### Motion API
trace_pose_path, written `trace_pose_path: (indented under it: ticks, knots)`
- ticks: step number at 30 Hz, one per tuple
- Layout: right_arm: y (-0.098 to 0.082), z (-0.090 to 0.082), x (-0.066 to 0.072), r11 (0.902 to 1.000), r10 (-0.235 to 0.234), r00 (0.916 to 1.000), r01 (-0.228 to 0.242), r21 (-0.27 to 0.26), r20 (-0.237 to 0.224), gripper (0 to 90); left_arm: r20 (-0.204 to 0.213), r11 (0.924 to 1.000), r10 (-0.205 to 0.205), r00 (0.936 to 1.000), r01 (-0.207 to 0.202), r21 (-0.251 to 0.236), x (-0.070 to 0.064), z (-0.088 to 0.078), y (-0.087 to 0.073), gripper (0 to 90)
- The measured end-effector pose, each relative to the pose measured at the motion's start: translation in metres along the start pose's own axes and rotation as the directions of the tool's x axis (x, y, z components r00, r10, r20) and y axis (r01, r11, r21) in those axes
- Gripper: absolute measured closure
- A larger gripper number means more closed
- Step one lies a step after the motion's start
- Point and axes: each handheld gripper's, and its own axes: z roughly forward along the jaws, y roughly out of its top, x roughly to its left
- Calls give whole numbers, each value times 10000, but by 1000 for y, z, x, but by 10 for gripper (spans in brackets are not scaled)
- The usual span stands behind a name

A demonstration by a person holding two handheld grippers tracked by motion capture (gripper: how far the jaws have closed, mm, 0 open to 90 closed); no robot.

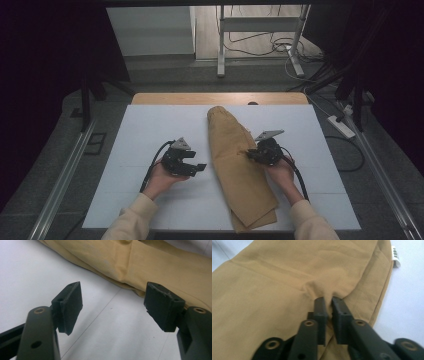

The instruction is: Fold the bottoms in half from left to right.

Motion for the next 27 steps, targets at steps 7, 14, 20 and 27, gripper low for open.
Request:
trace_pose_path:
  ticks: [7,14,20,27]
  knots:
    - [0,-10,-1,9999,32,9999,-30,-118,131,858,-14,10000,-36,10000,36,-34,1,-1,-1,299]
    - [-7,-16,-5,9996,264,9991,-266,41,331,858,-110,9999,-34,9999,33,-98,2,-4,-1,300]
    - [-12,-18,-5,9993,239,9986,-252,282,471,858,-188,9997,-157,9997,154,-199,4,-6,-2,300]
    - [-15,-19,-5,9993,163,9986,-180,333,496,828,-225,9997,-141,9996,136,-227,5,-7,-1,299]
